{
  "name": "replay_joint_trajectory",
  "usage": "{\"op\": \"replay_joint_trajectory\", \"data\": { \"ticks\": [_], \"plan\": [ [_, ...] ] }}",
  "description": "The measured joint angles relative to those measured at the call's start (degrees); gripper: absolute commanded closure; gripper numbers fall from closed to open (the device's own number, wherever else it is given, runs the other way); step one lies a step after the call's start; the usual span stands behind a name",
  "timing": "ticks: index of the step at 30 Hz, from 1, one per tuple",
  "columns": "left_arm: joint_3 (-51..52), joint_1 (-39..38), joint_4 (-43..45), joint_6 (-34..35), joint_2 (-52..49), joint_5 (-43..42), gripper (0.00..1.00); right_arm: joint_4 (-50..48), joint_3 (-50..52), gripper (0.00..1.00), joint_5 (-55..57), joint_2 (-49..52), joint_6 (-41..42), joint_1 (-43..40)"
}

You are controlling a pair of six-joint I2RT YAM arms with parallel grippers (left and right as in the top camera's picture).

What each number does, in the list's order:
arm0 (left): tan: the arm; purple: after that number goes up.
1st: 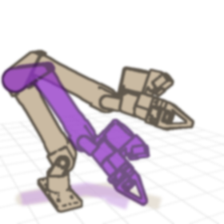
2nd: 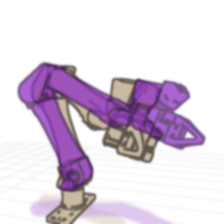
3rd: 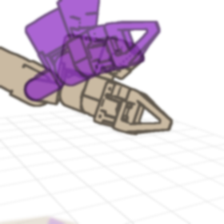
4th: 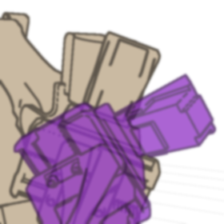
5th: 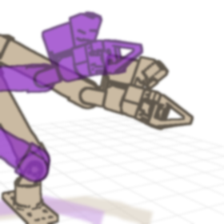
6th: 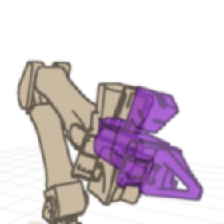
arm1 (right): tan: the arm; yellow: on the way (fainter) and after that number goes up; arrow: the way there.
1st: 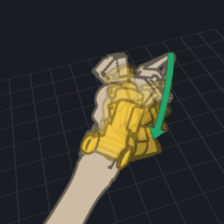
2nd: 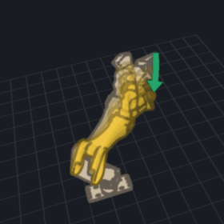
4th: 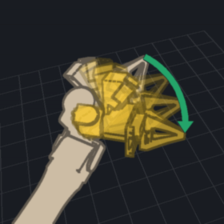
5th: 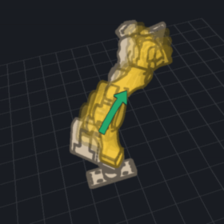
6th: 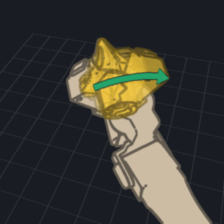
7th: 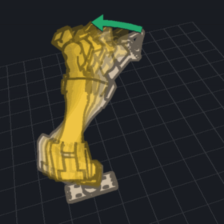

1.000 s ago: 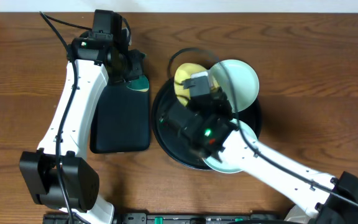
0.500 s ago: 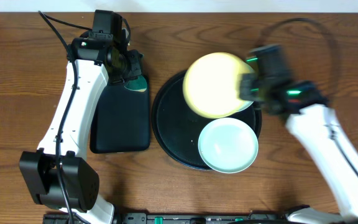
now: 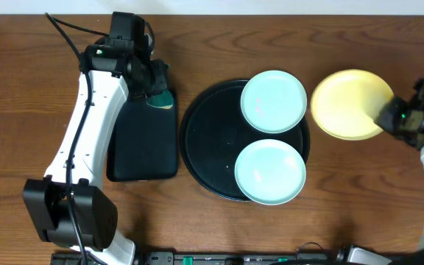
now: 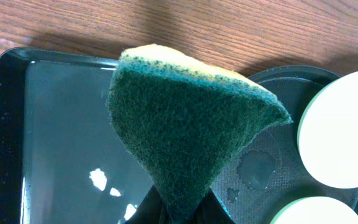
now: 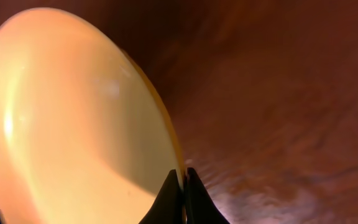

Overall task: Clean dirty plates on tray and stack at the side
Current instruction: 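Lift the yellow plate with the right gripper and carry it right, then lower the yellow plate onto the table and release it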

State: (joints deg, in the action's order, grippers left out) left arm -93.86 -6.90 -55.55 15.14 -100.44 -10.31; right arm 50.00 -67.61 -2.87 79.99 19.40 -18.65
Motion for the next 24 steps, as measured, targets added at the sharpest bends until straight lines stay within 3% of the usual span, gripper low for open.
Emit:
{"op": "replay_joint_trajectory", "data": {
  "ticks": [10, 18, 21, 24],
  "plan": [
    [0.00, 0.00, 0.00, 0.00, 0.00, 0.00, 0.92, -19.19, 18.16, 0.99, 0.35, 0.33, -0.61, -4.81],
    [0.00, 0.00, 0.00, 0.00, 0.00, 0.00, 0.93, -30.95, 24.87, 0.98, 3.56, 3.56, -0.68, -4.92],
    [0.00, 0.00, 0.00, 0.00, -0.02, 0.00, 0.93, -33.24, 24.94, 0.85, 4.04, 6.32, -0.74, -5.46],
    [0.00, 0.00, 0.00, 0.00, -0.20, 0.00, 0.93, -33.22, 24.96, 0.64, 4.13, 7.67, -0.98, -6.21]
  ]
}}
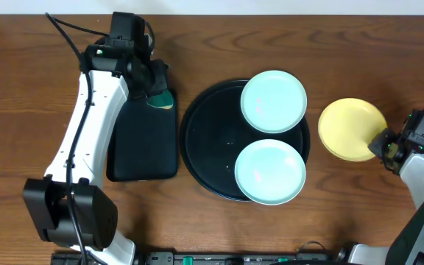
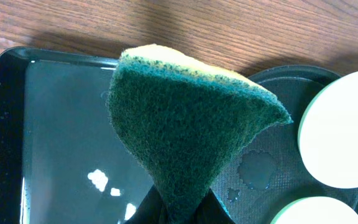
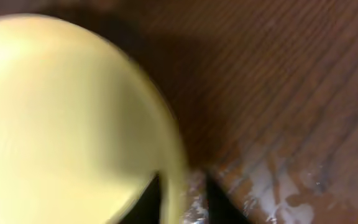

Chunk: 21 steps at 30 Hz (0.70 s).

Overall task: Clean dirty plates on tray and stack at the side
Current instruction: 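Lower the yellow plate onto the table and release it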

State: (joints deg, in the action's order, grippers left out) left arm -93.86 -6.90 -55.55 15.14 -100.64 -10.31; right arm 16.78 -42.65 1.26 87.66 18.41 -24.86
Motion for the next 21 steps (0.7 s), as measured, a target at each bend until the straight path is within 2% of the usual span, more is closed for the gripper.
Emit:
{"op": "replay_joint_trajectory", "data": {
  "ticks": [2, 6, 12, 16, 21],
  "plan": [
    [0.00, 0.00, 0.00, 0.00, -0.17, 0.00, 0.92, 0.85, -0.04, 0.55, -0.22, 0.07, -0.46, -0.04],
    [0.00, 0.00, 0.00, 0.00, -0.63, 0.02, 0.93, 11.10, -3.61, 0.49, -2.82, -0.33, -1.73, -0.04],
    [0.04, 0.00, -0.55, 0.00, -1.18, 0.02, 0.93, 31.26, -18.43, 0.42, -12.04, -3.13, -4.59, 0.57],
    [0.04, 0.00, -0.63, 0.00, -1.25, 0.02, 0.92, 37.97, -22.10, 0.40, -19.98, -4.66, -7.65, 5.40],
    [0.04, 0.00, -0.66, 0.00, -1.27, 0.02, 0.93, 40.79, -19.56, 0.41, -22.75, -4.48, -10.56, 12.37]
  ]
}}
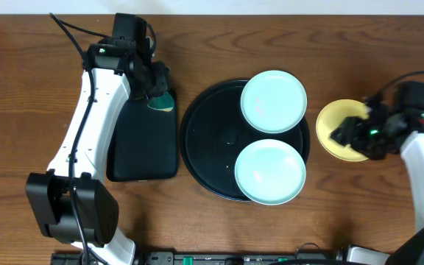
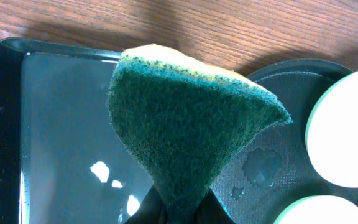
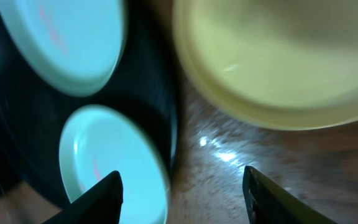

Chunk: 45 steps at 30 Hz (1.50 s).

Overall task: Clean dirty plates on tray and stack at the side
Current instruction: 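Lower the yellow plate onto the table and release it, then move right gripper to grasp the rim of the lower mint plate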

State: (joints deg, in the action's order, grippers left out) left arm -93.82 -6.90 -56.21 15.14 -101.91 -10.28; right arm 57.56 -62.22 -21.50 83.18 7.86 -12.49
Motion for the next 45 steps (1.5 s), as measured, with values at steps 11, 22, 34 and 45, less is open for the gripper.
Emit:
{"op": "replay_joint_trajectory", "data": {
  "ticks": [11, 22, 34, 45],
  "plan": [
    [0.00, 0.00, 0.00, 0.00, 0.00, -0.02, 0.93, -7.04, 12.57, 0.53, 2.19, 0.15, -1.77, 13.22],
    [0.00, 0.00, -0.07, 0.00, 0.00, 0.00, 0.93, -15.72, 20.81, 0.87, 5.46, 0.22, -0.07, 16.48],
    [0.00, -0.02, -0.15, 0.00, 0.00, 0.00, 0.93, -13.07, 17.92, 0.99, 0.61, 0.28, 2.36, 17.79],
    [0.04, -0.31, -0.15, 0.00, 0.00, 0.00, 0.93, -18.21, 10.60, 0.99, 6.71, 0.59, 22.86, 34.56]
  ]
}}
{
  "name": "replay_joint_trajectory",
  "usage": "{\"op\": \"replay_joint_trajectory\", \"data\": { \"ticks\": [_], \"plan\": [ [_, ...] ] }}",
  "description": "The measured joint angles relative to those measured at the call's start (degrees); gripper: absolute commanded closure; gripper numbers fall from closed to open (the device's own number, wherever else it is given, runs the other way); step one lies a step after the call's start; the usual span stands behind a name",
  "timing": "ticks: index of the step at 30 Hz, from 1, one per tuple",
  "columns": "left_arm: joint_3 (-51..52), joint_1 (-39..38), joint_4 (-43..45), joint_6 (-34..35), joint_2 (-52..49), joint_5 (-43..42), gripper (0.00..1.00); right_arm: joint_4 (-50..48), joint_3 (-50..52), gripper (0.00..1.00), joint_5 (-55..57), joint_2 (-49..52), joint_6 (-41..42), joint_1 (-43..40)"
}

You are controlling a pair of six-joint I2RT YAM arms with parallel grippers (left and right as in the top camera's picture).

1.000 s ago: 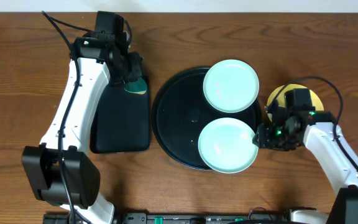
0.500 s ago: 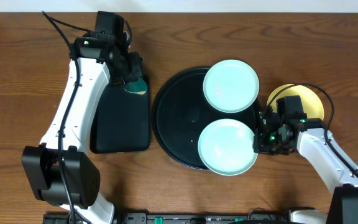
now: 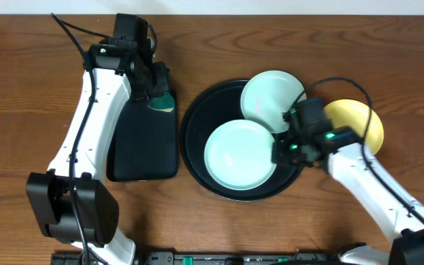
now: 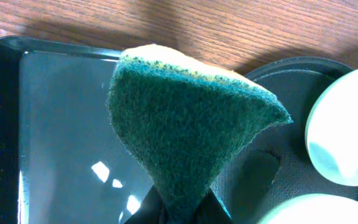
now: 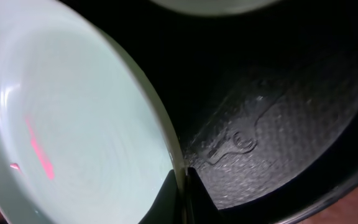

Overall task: Clean dirty plates on tray and stack at the side
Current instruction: 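Move right gripper to grasp the rim of the lower mint plate, then bring the sponge with the left gripper onto the mint plate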

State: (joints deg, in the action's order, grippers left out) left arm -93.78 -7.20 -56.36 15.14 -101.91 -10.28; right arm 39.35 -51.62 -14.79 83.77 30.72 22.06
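A round black tray (image 3: 197, 158) holds two light-blue plates. The near plate (image 3: 240, 154) lies towards the tray's middle, and my right gripper (image 3: 282, 147) is shut on its right rim. In the right wrist view the plate (image 5: 73, 124) shows a pink streak, with the jaws (image 5: 181, 186) pinching its edge. The far plate (image 3: 269, 99) sits at the tray's back right. My left gripper (image 3: 155, 87) is shut on a green and yellow sponge (image 4: 185, 124), held above a rectangular black tray (image 3: 142, 147).
A yellow plate (image 3: 361, 121) lies on the wooden table right of the round tray, behind my right arm. The rectangular tray (image 4: 55, 124) holds a film of water. The left arm's base stands at the front left.
My right gripper was open beside the yellow plate; now it is shut on the near blue plate's right rim. That plate now sits further left on the tray. The left arm has not moved.
My right gripper first held the yellow plate tilted above the table at the right. Then the plate was low at the table with the gripper at its rim. Then the gripper was open and the plate lay flat. Now it grips the near blue plate.
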Motion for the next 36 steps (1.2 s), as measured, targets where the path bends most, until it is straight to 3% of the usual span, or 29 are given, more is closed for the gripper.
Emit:
{"op": "replay_joint_trajectory", "data": {
  "ticks": [8, 12, 16, 23, 26, 27, 36],
  "plan": [
    [0.00, -0.09, 0.00, 0.00, 0.00, 0.00, 0.93, -1.81, -0.02, 0.98, 8.90, 6.95, 11.74, 8.44],
    [0.02, -0.09, -0.02, 0.00, 0.00, 0.00, 0.93, -2.73, -0.31, 0.79, 9.55, 10.49, 13.51, 8.50],
    [0.02, -0.09, -0.13, 0.00, 0.00, 0.00, 0.93, -5.64, -1.75, 0.70, 10.40, 12.13, 13.86, 8.50],
    [0.04, -0.09, -4.37, 0.00, 0.00, -0.09, 0.92, -8.52, -2.91, 0.77, 10.25, 16.37, 13.70, 8.31],
    [0.13, -0.24, -6.38, 0.02, 0.00, -1.16, 0.93, -8.72, -3.72, 0.98, 9.11, 17.14, 13.18, 7.63],
    [0.22, -0.39, -6.80, -0.02, 0.00, -1.60, 0.93, -8.70, -3.78, 0.99, 8.83, 17.16, 13.07, 7.32],
    [6.93, -8.13, -7.37, -0.02, 0.00, -3.52, 0.92, -8.94, -3.85, 0.99, 6.03, 17.22, 12.46, 6.88]
  ]
}}
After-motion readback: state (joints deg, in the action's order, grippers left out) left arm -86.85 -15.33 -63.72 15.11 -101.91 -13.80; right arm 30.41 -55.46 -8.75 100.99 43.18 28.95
